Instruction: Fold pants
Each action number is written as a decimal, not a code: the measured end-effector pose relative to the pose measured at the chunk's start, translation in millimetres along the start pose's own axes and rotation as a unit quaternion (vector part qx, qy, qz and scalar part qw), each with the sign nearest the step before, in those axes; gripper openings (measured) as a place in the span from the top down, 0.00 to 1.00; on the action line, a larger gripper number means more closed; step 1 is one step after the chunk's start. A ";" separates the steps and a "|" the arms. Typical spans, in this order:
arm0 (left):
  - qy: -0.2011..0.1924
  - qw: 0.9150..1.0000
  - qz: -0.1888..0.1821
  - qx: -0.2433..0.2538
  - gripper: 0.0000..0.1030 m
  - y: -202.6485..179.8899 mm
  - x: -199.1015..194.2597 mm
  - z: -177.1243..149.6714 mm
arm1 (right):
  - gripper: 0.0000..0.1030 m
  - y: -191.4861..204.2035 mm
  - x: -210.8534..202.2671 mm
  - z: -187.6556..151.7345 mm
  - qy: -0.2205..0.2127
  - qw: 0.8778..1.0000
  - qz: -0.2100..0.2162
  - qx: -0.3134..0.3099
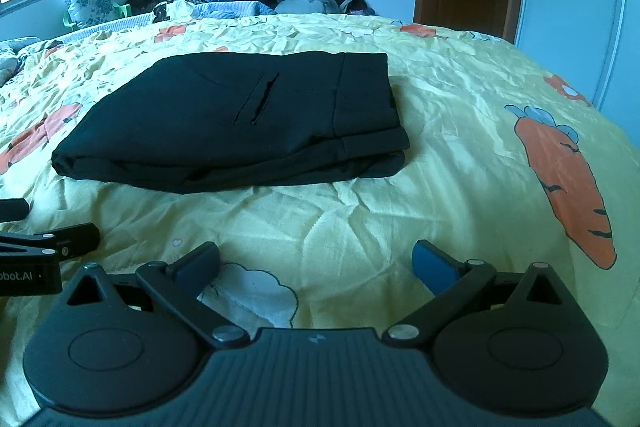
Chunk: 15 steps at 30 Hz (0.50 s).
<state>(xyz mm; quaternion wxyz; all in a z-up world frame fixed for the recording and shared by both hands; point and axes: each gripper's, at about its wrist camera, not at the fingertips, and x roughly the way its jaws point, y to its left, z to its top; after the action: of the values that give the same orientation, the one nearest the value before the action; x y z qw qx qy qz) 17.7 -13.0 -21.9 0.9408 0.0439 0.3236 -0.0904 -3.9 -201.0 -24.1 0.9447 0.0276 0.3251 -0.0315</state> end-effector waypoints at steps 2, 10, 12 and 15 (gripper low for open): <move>0.000 1.000 0.000 0.000 0.00 0.0 0.0 0.0 | 0.00 -1.5 -0.9 0.0 0.000 1.000 -0.003 0.000; 0.000 1.000 0.000 0.000 0.00 -0.1 0.0 0.1 | 0.00 8.4 -5.8 -2.2 -0.014 0.999 -0.036 -0.026; 0.000 1.000 0.000 0.000 0.00 0.0 0.0 0.1 | 0.00 3.3 -1.3 -0.7 -0.004 1.000 -0.008 -0.005; 0.000 1.000 0.000 0.000 0.00 -0.1 0.0 0.1 | 0.00 -3.0 -1.0 -0.3 -0.005 1.000 0.006 0.007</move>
<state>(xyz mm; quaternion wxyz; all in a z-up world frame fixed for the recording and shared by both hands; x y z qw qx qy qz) 17.7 -13.1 -21.8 0.9408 0.0435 0.3237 -0.0905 -5.1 -203.9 -23.9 0.9462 0.0363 0.3204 -0.0279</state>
